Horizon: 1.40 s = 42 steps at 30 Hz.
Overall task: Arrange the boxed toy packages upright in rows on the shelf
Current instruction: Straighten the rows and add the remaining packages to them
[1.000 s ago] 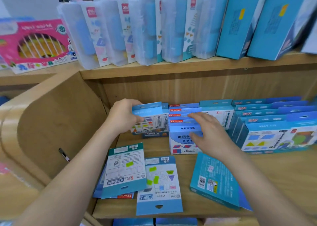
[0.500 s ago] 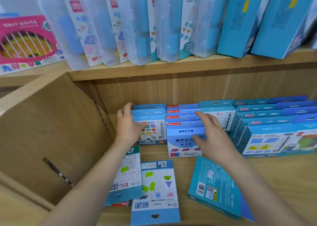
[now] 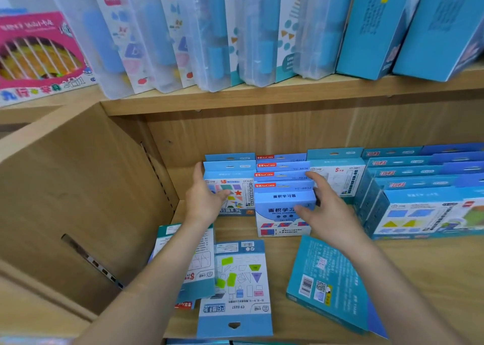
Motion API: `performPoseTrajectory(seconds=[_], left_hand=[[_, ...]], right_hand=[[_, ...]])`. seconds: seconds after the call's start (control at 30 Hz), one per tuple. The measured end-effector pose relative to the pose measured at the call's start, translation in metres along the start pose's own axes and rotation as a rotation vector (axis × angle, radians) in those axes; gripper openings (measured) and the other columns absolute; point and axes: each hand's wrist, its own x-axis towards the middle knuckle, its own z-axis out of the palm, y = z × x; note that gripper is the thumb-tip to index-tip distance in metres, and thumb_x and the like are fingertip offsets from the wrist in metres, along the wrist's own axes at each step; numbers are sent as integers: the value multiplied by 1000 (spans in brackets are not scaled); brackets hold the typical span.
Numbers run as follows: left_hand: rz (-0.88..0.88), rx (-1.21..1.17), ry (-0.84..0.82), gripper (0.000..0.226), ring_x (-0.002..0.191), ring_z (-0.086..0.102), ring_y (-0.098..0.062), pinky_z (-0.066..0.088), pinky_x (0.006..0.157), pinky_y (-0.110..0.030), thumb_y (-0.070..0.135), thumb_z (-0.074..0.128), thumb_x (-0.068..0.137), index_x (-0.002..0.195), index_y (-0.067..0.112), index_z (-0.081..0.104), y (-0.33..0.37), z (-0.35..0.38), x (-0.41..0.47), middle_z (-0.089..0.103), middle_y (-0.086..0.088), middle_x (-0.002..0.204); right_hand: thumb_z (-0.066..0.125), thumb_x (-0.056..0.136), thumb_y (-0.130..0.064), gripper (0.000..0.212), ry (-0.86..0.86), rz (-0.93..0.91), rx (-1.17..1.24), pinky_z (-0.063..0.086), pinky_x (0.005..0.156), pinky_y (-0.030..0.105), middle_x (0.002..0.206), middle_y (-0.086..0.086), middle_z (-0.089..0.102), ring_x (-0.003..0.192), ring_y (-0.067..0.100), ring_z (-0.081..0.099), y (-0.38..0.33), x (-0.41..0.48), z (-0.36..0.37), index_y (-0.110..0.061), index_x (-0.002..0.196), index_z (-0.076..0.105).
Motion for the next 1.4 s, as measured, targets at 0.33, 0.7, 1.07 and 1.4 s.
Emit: performPoseTrajectory(seconds=[0.33, 0.7, 1.07, 1.4], left_hand=[[142, 49, -171, 57, 106, 54, -4, 46, 93, -30, 22, 68, 83, 133, 26, 40, 27, 10, -64, 56, 13, 116], [53, -75, -331, 35, 112, 56, -10, 51, 93, -37, 18, 57, 93, 127, 25, 50, 22, 53, -64, 61, 9, 118], [211, 258, -112, 52, 121, 47, -6, 39, 102, -25, 13, 58, 90, 138, 27, 45, 17, -32, -103, 46, 18, 133], [294, 624, -183, 63, 126, 48, -27, 40, 105, -41, 21, 83, 67, 125, 22, 59, -67, -85, -157, 50, -5, 138]], right_hand=[[58, 92, -7, 62, -92, 185, 455, 43, 70, 2, 97, -24, 54, 80, -13, 57, 1, 1, -20, -26, 143, 29], [57, 88, 1, 44, -167, 162, 487, 49, 85, 22, 118, -9, 66, 106, 6, 62, 7, 3, -14, -28, 122, 54], [60, 90, -22, 72, 146, -16, -83, 33, 85, 22, 133, -8, 49, 125, 20, 45, -24, -45, -29, -24, 148, 18], [56, 89, -46, 74, -432, -339, -274, 5, 115, 17, 153, -27, 0, 141, -8, -4, -25, -98, 44, -49, 144, 6]])
